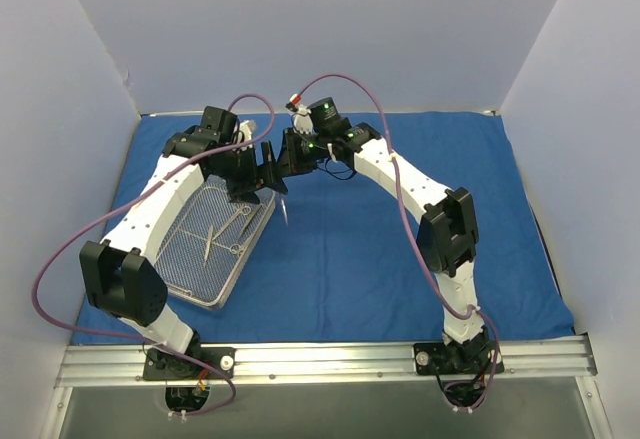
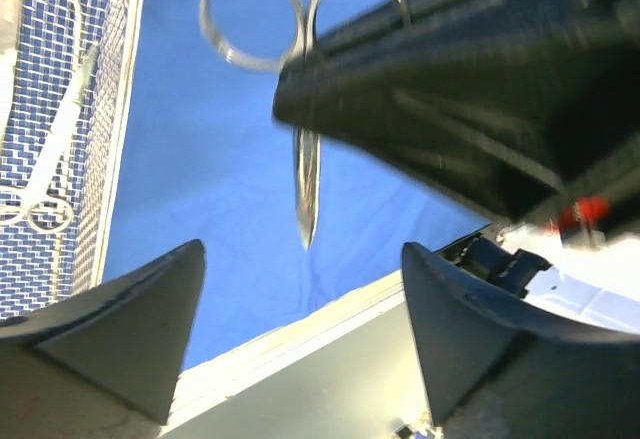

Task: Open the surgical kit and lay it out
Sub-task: Place the medical item in the surgical kit.

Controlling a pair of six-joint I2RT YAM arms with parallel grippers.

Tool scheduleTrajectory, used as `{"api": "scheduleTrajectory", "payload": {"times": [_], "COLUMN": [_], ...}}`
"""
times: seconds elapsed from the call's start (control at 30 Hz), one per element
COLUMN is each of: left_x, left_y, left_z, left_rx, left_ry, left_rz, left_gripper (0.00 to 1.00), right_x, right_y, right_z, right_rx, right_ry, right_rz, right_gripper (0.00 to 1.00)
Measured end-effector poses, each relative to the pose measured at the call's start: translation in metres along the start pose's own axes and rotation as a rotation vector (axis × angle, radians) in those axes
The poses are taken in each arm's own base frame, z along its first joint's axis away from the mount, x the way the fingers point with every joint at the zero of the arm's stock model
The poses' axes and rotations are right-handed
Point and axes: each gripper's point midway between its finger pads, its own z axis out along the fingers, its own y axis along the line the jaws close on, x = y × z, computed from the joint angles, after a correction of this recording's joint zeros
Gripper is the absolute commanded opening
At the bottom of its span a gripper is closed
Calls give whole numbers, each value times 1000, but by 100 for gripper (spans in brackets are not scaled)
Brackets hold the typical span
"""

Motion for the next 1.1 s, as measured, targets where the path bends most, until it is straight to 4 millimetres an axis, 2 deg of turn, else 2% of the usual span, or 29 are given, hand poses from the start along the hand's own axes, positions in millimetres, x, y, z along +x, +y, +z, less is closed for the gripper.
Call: {"api": "scheduleTrajectory", "payload": {"times": [0.07,0.1,0.27,0.5,0.57,0.6,0.63,0.7,0.77,0.87,1.0,1.1], "left_x": [-1,-2,-8,-16,-18,-19,-18,-19,-20,-12,6,21], "left_y": [0,0,4,33,40,43,45,45,32,1,-36,-55], "left_z": [-4,-7,-24,-32,-34,-35,-37,-41,-43,-46,-53,-58], "left_rx": [0,0,-25,-149,-126,-95,-63,-9,73,233,431,536], "left_ry": [-15,-26,-92,-147,-138,-139,-137,-140,-148,-131,-68,-19], "left_rz": [8,14,25,4,-14,-22,-31,-35,6,91,207,279], "left_gripper": [97,94,94,94,100,92,80,73,70,70,70,67], "right_x": [0,-1,-3,-8,-5,-2,1,10,25,56,84,104], "right_y": [-5,-8,-23,-36,-35,-34,-33,-31,-27,-14,15,39], "right_z": [0,0,-1,-9,-12,-14,-17,-23,-32,-58,-99,-131], "right_rx": [14,21,63,88,74,59,41,10,-33,-109,-221,-297], "right_ry": [-4,-8,-22,-21,3,18,35,74,116,183,216,213], "right_rz": [-1,-2,3,-29,-56,-72,-90,-119,-135,-139,-150,-154], "right_gripper": [0,0,0,0,0,0,0,0,0,0,0,0]}}
